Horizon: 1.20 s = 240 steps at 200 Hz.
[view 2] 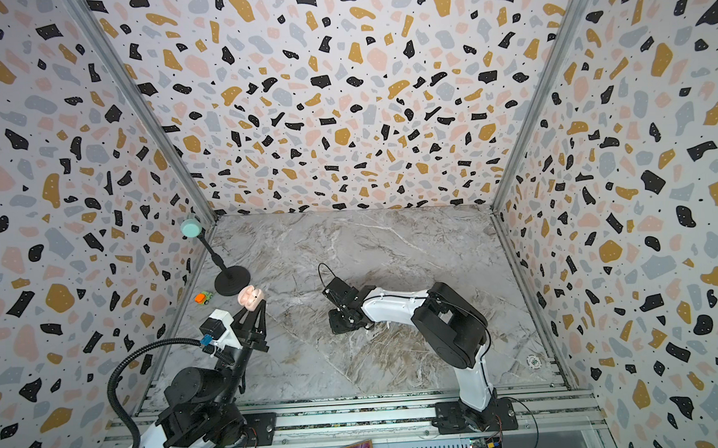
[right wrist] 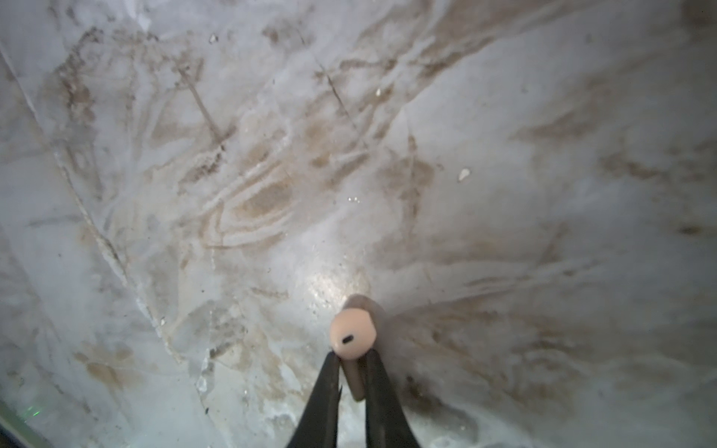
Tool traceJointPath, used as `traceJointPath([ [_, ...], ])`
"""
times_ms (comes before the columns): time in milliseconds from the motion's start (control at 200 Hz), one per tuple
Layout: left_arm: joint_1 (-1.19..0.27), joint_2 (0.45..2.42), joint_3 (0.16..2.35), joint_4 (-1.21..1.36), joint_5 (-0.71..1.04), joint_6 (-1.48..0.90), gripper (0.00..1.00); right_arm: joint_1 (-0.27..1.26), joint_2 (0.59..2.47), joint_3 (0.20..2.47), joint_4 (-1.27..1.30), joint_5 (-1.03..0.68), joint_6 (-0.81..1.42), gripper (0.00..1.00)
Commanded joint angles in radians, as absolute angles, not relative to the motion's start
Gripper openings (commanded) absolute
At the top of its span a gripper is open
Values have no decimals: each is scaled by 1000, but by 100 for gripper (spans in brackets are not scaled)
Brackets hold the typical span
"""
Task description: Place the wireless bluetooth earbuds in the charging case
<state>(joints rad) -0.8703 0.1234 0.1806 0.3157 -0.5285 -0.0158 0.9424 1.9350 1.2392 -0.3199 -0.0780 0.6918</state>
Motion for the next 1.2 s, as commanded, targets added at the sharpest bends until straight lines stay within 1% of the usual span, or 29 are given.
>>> traceJointPath([
  [0, -865, 122, 173, 367, -520, -18, 0, 961, 1951, 1277, -400, 7, 692, 17],
  [395, -865, 121, 172, 364, -515, -20, 0, 1057, 2003, 1386, -515, 245, 682, 17],
  [671, -864, 120, 172, 364, -514, -21, 0, 1146, 2046, 1491, -657, 465, 698, 16],
  [791, -865, 120, 172, 364, -513, -21, 0, 1175, 2069, 1539, -716, 521, 696, 20],
  [911, -864, 118, 173, 362, -515, -21, 0, 1187, 2064, 1546, -720, 511, 689, 23],
  [1036, -864, 117, 173, 362, -517, -20, 0, 1188, 1999, 1496, -651, 465, 656, 27],
  [1151, -865, 117, 173, 362, -519, -20, 0, 1172, 1909, 1428, -557, 380, 625, 29],
  [1196, -864, 118, 174, 362, -519, -20, 0, 1148, 1873, 1392, -514, 317, 622, 29],
])
